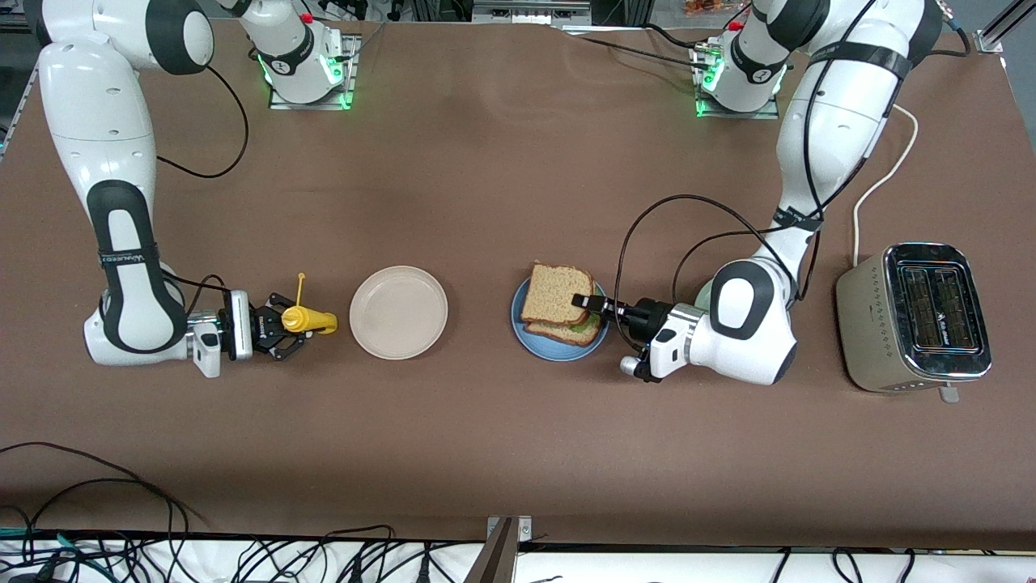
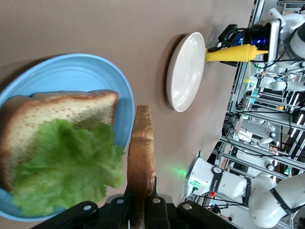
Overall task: Make sandwich in blue plate with both arms
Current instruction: 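Lay the bread on the lettuce while the right gripper sets the mustard down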
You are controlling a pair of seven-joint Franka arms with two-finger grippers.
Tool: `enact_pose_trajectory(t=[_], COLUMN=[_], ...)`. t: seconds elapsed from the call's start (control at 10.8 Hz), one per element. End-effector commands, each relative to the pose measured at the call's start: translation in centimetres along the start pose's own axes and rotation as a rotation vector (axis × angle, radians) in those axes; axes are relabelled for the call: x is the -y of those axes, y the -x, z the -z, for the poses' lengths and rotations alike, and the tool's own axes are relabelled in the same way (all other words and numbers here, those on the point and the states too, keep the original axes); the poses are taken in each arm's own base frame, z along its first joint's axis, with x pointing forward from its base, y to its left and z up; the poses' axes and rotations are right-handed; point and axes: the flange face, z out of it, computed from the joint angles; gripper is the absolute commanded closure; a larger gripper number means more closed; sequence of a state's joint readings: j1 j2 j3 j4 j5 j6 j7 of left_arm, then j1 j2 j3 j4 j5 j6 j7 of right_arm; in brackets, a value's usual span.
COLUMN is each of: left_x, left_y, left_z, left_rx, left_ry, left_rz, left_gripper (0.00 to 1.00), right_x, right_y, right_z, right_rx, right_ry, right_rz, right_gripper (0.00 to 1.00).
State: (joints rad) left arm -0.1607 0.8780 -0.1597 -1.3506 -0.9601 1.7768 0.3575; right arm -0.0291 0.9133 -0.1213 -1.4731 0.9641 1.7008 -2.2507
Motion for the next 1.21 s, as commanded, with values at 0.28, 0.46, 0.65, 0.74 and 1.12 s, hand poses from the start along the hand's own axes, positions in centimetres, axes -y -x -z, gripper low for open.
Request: enact_pose_trajectory(t=[0.28, 0.46, 0.65, 0.74, 1.12], left_x=[3.7, 3.2, 2.4, 2.2, -0.2], left_y=[0.3, 0.1, 0.1, 0.2, 0.9], left_z=[-0.1, 1.4, 2.1, 2.3, 4.2], left_rx=[-0.037, -0.055, -0.041, -0.027, 0.01], left_ry=[0.02, 0.008, -0.048, -0.088, -0.285], left_rz=[-0.098, -0.106, -0.13, -0.144, -0.114], left_gripper=[0.01, 0.0, 0.0, 0.0, 0.0], right_x=[0.4, 1.1, 1.9, 2.3, 4.3], right_y=[0.5, 0.6, -0.6, -2.1, -10.3], right_z=[3.9, 6.9, 10.3, 12.5, 19.5], right_rx=[0.046, 0.128, 0.219, 0.272, 0.475], right_ry=[0.035, 0.041, 0.047, 0.062, 0.186], right_rz=[0.001, -0.019, -0.087, -0.145, -0.411], right_gripper=[0.0, 0.0, 0.0, 0.0, 0.0])
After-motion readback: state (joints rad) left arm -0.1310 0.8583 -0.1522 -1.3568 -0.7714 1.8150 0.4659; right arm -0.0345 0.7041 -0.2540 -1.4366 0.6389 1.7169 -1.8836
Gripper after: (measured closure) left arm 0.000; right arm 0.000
